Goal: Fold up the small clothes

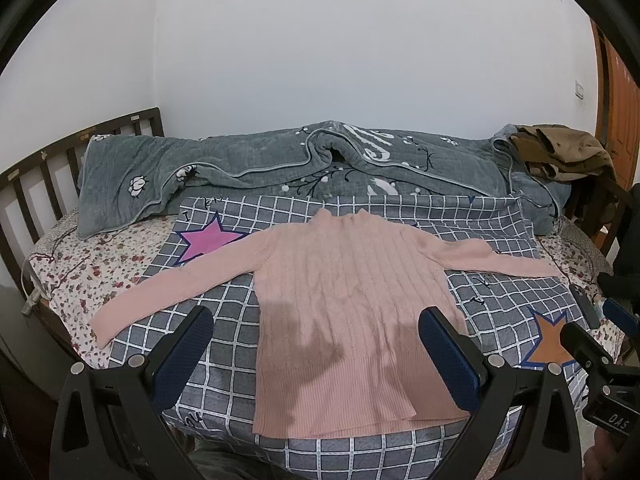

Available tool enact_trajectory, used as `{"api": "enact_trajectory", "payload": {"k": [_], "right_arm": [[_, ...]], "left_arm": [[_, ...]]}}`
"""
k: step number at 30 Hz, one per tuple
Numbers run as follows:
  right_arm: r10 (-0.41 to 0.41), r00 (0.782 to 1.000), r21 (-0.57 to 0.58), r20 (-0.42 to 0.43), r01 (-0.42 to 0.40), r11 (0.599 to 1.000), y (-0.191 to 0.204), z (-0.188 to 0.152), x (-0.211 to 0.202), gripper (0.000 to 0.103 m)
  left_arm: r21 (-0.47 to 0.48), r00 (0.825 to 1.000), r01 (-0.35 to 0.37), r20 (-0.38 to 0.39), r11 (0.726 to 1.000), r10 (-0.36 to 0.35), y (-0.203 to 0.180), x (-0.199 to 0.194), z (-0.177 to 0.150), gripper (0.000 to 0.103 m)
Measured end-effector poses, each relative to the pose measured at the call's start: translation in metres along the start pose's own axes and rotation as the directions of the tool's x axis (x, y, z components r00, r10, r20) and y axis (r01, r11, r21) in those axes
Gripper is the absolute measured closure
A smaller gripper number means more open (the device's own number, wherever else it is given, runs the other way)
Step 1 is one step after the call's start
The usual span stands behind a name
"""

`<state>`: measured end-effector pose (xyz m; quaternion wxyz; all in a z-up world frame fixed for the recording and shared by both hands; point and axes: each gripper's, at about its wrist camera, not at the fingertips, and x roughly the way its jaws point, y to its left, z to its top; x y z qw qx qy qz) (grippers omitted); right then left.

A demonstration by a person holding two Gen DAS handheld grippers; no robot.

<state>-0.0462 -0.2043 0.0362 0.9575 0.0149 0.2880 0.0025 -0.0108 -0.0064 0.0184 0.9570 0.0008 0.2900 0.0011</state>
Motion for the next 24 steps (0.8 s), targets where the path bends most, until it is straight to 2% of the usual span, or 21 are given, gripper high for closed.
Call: {"api": "enact_trajectory", "payload": {"k": [8, 14, 20, 24], "right_arm": [[-0.001, 1.0, -0.001, -0.002, 0.001, 1.0, -0.001, -0.001, 0.007, 0.001], [0.01, 1.0, -0.004, -0.007, -0.01, 1.0, -0.002, -0.004, 0.024, 0.001], [0.029, 0.999, -0.025, -0.027, -0.03, 0.999, 0.001, -0.017, 0.059, 0.001], [0.026, 0.998, -0.021, -0.054, -0.027, 0.999, 0.0, -0.033, 0.09, 0.001]], "left_arm": [[0.009, 1.0, 0.015, 0.013, 1.0, -0.015, 0.002, 0.005, 0.001, 0.0], [-0.016, 1.0, 0.018, -0.004, 1.0, -0.018, 0.015, 0.03, -0.007, 0.0], [-0.05, 0.995, 0.01, -0.094, 0.999, -0.014, 0.039, 0.084, -0.027, 0.0], [-0.105, 0.988, -0.017, -0.153, 0.994, 0.001, 0.07, 0.129, -0.05, 0.001]]}}
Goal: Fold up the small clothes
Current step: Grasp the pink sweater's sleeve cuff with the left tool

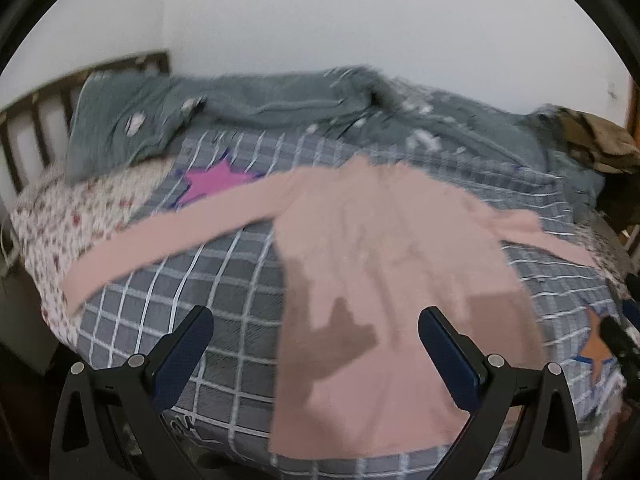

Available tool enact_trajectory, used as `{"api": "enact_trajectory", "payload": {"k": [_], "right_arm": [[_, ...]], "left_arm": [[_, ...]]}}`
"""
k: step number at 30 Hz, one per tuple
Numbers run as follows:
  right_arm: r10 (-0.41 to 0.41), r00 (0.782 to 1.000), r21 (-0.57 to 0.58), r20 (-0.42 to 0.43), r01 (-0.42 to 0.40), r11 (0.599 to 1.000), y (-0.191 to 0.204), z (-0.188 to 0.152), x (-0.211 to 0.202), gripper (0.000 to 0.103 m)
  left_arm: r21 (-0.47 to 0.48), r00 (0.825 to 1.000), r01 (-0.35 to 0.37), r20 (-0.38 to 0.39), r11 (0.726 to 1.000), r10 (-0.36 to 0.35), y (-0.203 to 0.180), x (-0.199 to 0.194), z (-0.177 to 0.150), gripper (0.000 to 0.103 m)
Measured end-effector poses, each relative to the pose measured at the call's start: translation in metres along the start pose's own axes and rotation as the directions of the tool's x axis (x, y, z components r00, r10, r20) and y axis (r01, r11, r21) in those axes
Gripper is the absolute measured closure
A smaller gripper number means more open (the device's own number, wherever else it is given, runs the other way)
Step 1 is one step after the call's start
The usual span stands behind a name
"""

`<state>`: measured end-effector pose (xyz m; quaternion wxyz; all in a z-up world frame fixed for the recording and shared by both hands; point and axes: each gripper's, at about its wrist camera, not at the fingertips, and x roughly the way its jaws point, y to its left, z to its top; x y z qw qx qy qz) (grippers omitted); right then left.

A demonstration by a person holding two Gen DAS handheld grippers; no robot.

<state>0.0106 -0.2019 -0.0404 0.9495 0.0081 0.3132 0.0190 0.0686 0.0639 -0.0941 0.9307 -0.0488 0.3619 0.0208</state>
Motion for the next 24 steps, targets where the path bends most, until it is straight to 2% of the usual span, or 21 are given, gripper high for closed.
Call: {"api": "enact_trajectory", "payload": {"k": [3, 6, 9, 12, 15, 20, 21, 24], "right_arm": [[0.052, 0.997, 0.041, -0.054, -0.05, 0.998, -0.006, -0.007, 0.027, 0.002], [0.066, 0.993, 0.067, -0.103, -0.059, 0.996, -0.009, -0.01, 0.053, 0.004], [0.064, 0.991, 0.066, -0.115, -0.057, 0.996, -0.008, -0.008, 0.075, 0.005], [0.06, 0.989, 0.067, -0.131, -0.052, 0.996, -0.004, -0.004, 0.096, 0.01], [0.06, 0.989, 0.066, -0.132, -0.052, 0.996, 0.002, -0.001, 0.114, 0.014], [0.064, 0.99, 0.062, -0.128, -0.056, 0.997, 0.012, 0.003, 0.134, 0.016], [0.068, 0.989, 0.058, -0.129, -0.061, 0.996, 0.014, 0.003, 0.138, 0.016], [0.073, 0.989, 0.04, -0.131, -0.069, 0.997, 0.019, 0.003, 0.145, 0.016]], "left_arm": [[-0.057, 0.999, -0.005, -0.042, 0.998, 0.002, 0.03, 0.028, -0.005, 0.001], [-0.151, 0.997, -0.021, -0.077, 0.988, 0.009, 0.068, 0.052, -0.006, 0.003], [-0.246, 0.995, -0.036, -0.1, 0.969, 0.012, 0.108, 0.073, -0.004, 0.003], [-0.32, 0.995, -0.043, -0.098, 0.946, 0.012, 0.145, 0.088, -0.002, 0.003], [-0.407, 0.996, -0.06, -0.08, 0.911, 0.03, 0.182, 0.096, -0.003, 0.01], [-0.546, 0.997, -0.067, -0.07, 0.835, 0.034, 0.24, 0.108, -0.008, 0.011], [-0.574, 0.997, -0.065, -0.072, 0.816, 0.029, 0.249, 0.11, -0.01, 0.017], [-0.646, 0.997, -0.069, -0.069, 0.76, 0.032, 0.273, 0.114, -0.014, 0.028]]}}
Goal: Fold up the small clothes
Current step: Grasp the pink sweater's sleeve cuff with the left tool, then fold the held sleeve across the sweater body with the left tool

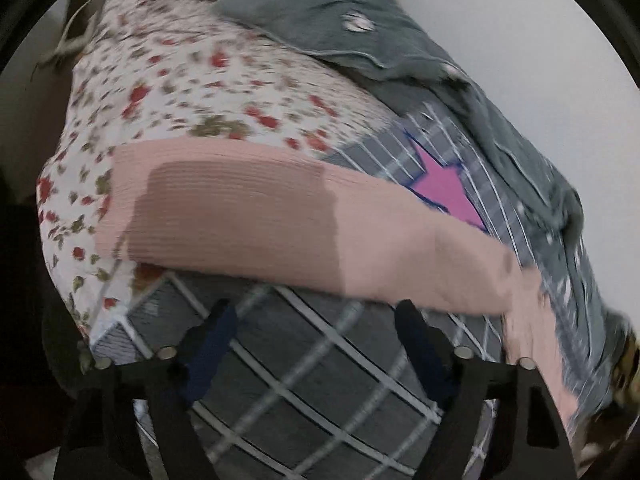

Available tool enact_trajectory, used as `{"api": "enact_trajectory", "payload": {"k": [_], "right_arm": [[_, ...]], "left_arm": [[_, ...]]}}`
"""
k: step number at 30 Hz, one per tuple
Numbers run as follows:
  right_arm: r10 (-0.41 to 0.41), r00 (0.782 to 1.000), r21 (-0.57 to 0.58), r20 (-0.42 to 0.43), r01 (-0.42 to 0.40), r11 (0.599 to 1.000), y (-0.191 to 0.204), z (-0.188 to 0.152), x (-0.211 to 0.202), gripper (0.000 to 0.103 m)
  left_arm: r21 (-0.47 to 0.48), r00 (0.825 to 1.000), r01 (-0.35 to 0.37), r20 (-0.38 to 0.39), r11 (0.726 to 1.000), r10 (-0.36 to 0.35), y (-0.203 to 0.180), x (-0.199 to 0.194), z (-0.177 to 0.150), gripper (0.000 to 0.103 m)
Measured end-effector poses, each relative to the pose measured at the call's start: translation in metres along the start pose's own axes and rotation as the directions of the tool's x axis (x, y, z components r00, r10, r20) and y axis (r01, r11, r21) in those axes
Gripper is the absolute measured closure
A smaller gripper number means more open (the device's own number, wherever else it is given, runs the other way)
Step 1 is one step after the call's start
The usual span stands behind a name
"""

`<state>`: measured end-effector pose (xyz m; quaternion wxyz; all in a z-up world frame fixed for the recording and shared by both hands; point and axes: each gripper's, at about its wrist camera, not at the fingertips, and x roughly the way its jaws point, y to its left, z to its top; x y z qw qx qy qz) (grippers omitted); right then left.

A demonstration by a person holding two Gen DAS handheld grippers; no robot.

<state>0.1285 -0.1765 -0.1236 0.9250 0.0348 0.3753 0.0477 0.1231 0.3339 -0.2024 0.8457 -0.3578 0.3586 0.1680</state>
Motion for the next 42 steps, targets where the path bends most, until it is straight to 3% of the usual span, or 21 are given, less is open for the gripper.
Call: {"api": "enact_trajectory", "payload": {"k": [5, 7, 8, 9, 14, 17, 22, 27, 33, 36, 39, 42], "right_arm": [[-0.029, 1.0, -0.041, 0.01, 0.029, 0.999, 0.005, 0.002, 0.008, 0.016], [-0.038, 0.999, -0.045, 0.01, 0.038, 0.998, 0.002, 0.003, 0.011, 0.016], [-0.038, 0.999, -0.043, 0.009, 0.038, 0.998, 0.0, 0.003, 0.012, 0.016], [-0.036, 0.999, -0.039, 0.009, 0.036, 0.999, -0.003, 0.004, 0.013, 0.016], [-0.056, 0.998, -0.037, 0.03, 0.057, 0.998, -0.019, 0.008, 0.012, 0.016], [-0.061, 0.997, -0.041, 0.044, 0.063, 0.997, -0.032, 0.01, 0.006, 0.016], [-0.089, 0.994, -0.039, 0.071, 0.092, 0.995, -0.059, 0.009, -0.005, 0.016], [-0.103, 0.993, 0.025, 0.065, 0.102, 0.995, -0.095, 0.003, -0.018, 0.016], [-0.127, 0.99, 0.075, 0.065, 0.122, 0.99, -0.129, -0.007, -0.034, 0.016], [-0.134, 0.99, 0.098, 0.051, 0.129, 0.987, -0.139, -0.016, -0.038, 0.016], [-0.132, 0.991, 0.109, 0.029, 0.128, 0.986, -0.145, -0.025, -0.037, 0.016], [-0.138, 0.99, 0.091, 0.014, 0.137, 0.986, -0.146, -0.031, -0.034, 0.016]], "left_arm": [[-0.069, 0.995, -0.083, 0.052, 0.994, 0.087, 0.01, 0.0, 0.011, 0.052], [-0.066, 0.987, -0.133, 0.078, 0.989, 0.138, 0.008, 0.0, 0.012, 0.067], [-0.053, 0.983, -0.154, 0.089, 0.987, 0.158, 0.006, -0.001, 0.013, 0.087], [-0.033, 0.981, -0.166, 0.096, 0.986, 0.169, 0.001, -0.001, 0.014, 0.095], [0.049, 0.962, -0.229, 0.166, 0.972, 0.218, -0.037, -0.02, 0.02, 0.096], [0.14, 0.967, -0.193, 0.198, 0.971, 0.163, -0.087, -0.035, 0.025, 0.097], [0.334, 0.975, -0.106, 0.22, 0.937, 0.032, -0.192, -0.051, 0.003, 0.097], [0.519, 0.983, 0.01, 0.152, 0.854, -0.104, -0.306, -0.043, -0.045, 0.097], [0.686, 0.981, 0.149, -0.012, 0.712, -0.193, -0.414, -0.007, -0.147, 0.097], [0.728, 0.981, 0.184, -0.093, 0.661, -0.17, -0.445, 0.027, -0.2, 0.096], [0.731, 0.977, 0.212, -0.175, 0.649, -0.122, -0.45, 0.053, -0.238, 0.094], [0.751, 0.976, 0.196, -0.214, 0.631, -0.048, -0.445, 0.068, -0.263, 0.092]]}}
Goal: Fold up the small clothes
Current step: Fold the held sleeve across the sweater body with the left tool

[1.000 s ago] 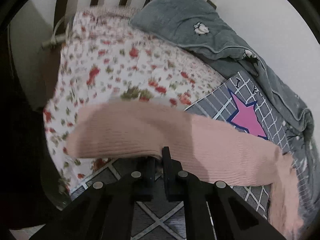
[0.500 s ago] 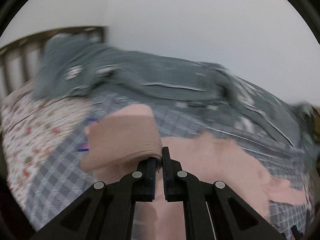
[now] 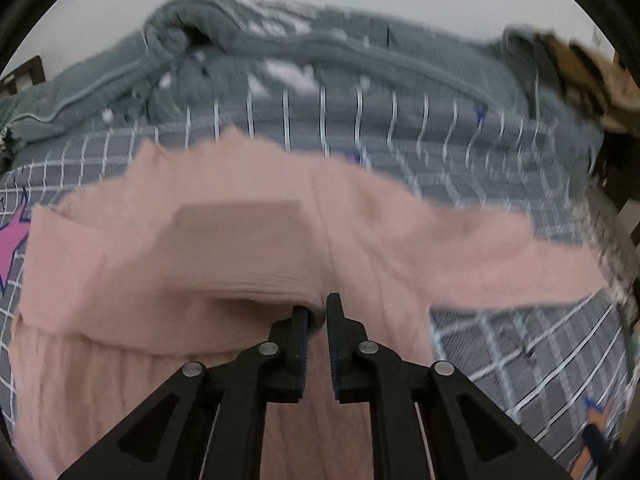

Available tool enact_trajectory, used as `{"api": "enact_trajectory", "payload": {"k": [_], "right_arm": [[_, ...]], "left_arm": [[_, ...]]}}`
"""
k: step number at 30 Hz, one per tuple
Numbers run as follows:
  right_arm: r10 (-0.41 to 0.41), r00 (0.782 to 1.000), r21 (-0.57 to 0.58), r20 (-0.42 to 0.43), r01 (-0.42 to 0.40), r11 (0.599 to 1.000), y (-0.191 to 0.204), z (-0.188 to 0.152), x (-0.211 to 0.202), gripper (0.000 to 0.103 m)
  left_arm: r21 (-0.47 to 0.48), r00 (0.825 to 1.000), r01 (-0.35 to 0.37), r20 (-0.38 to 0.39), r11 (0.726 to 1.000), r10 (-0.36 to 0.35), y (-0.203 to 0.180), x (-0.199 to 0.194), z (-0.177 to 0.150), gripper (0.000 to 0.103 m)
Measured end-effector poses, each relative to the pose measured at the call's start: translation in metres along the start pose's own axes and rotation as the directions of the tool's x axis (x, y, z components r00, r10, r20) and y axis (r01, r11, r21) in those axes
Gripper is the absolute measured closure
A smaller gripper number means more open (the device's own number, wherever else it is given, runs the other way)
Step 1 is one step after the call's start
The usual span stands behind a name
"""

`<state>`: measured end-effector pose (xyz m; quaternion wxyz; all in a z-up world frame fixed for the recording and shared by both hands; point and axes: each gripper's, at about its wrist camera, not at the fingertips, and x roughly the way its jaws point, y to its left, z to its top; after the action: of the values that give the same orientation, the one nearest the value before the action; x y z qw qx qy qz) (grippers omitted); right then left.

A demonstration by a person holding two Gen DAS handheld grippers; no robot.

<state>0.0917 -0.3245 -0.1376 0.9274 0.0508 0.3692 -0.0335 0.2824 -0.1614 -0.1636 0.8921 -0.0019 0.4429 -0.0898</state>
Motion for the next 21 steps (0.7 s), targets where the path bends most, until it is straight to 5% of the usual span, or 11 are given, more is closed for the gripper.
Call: {"api": "enact_trajectory", "payload": {"k": [2, 7, 8, 9, 10, 14, 18, 21], "right_arm": [[-0.006, 1.0, -0.018, -0.007, 0.006, 1.0, 0.004, -0.001, 0.005, 0.016], [0.027, 1.0, -0.048, 0.003, -0.027, 0.998, 0.02, 0.005, 0.012, 0.016], [0.029, 1.0, -0.056, 0.008, -0.029, 0.998, 0.024, 0.007, 0.012, 0.016], [0.034, 0.999, -0.064, 0.013, -0.033, 0.997, 0.028, 0.01, 0.013, 0.016], [0.042, 0.999, -0.073, 0.018, -0.04, 0.997, 0.033, 0.013, 0.014, 0.016], [0.092, 0.995, -0.093, 0.028, -0.089, 0.992, 0.052, 0.03, 0.021, 0.016], [0.15, 0.988, -0.112, 0.025, -0.147, 0.983, 0.077, 0.056, 0.039, 0.018], [0.193, 0.981, -0.162, 0.006, -0.19, 0.968, 0.105, 0.074, 0.059, 0.034]], "left_arm": [[-0.009, 0.999, 0.026, -0.021, 1.0, -0.026, 0.004, -0.001, -0.005, 0.092], [-0.079, 0.998, 0.039, 0.057, 0.996, -0.034, 0.054, -0.035, -0.002, 0.069], [-0.093, 0.997, 0.02, 0.077, 0.995, -0.013, 0.065, -0.041, -0.001, 0.053], [-0.11, 0.995, 0.005, 0.097, 0.994, 0.006, 0.079, -0.047, 0.0, 0.024], [-0.132, 0.991, -0.006, 0.129, 0.991, 0.023, 0.095, -0.054, 0.0, 0.017], [-0.215, 0.976, -0.049, 0.198, 0.975, 0.092, 0.155, -0.07, 0.002, 0.016], [-0.281, 0.97, -0.158, 0.138, 0.946, 0.203, 0.207, -0.062, 0.009, 0.016], [-0.302, 0.964, -0.226, 0.067, 0.926, 0.258, 0.234, -0.043, 0.017, 0.018]]}}
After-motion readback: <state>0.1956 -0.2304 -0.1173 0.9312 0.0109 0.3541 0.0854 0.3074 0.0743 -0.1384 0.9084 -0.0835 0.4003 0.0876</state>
